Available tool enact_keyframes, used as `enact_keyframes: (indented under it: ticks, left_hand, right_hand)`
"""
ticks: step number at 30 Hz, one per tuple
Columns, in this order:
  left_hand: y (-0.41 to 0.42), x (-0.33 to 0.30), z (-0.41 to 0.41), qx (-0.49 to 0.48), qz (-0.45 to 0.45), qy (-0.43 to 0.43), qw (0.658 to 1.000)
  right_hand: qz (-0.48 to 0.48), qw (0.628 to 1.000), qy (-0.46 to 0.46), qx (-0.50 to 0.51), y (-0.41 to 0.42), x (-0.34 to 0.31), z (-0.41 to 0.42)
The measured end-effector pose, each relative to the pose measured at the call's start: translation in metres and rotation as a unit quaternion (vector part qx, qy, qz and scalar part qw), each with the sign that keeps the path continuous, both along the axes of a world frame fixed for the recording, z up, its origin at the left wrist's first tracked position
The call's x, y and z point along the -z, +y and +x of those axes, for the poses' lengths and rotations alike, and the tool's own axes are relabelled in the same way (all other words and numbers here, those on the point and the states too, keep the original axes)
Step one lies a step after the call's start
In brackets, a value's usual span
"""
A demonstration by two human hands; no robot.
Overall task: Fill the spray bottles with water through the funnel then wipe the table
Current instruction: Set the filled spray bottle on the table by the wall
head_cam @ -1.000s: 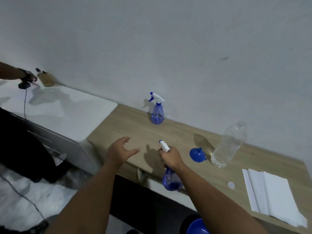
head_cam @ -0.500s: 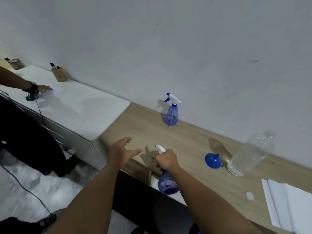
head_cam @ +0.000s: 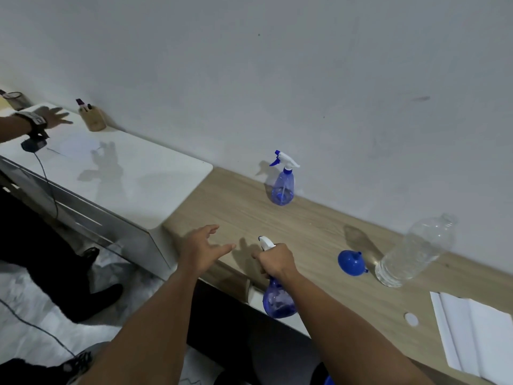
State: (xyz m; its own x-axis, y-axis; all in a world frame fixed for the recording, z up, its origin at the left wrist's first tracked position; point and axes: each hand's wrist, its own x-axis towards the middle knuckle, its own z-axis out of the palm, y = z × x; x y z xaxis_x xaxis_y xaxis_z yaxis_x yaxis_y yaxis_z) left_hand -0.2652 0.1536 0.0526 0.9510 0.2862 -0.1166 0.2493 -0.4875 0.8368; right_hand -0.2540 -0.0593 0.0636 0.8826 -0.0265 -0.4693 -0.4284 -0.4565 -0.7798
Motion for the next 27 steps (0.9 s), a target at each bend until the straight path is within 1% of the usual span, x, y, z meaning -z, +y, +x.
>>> enact_keyframes:
  ticks: [8, 18, 20, 23, 27]
  left_hand:
    - [-0.003, -0.004, -0.006, 0.001, 0.007, 0.003, 1.000]
    - [-0.001, -0.003, -0.003, 0.001, -0.001, 0.010, 1.000]
    - [-0.001, -0.002, -0.001, 0.007, -0.006, 0.022, 1.000]
    - [-0.005, 0.001, 0.006, 0.032, -0.024, 0.042, 0.998]
    - [-0.019, -0.002, 0.026, 0.101, -0.057, 0.069, 0.991]
  right_hand:
    - [-0.013, 0.999, -0.033, 0.007, 0.000, 0.004, -0.002]
    - [-0.031, 0.999, -0.025, 0.004, 0.006, 0.009, 0.005]
    - [-0.012, 0.999, -0.040, 0.008, 0.007, 0.008, 0.010]
    - [0.042, 0.996, -0.063, 0.045, 0.011, 0.000, 0.024]
    - [0.092, 0.987, -0.121, 0.061, 0.018, -0.022, 0.057]
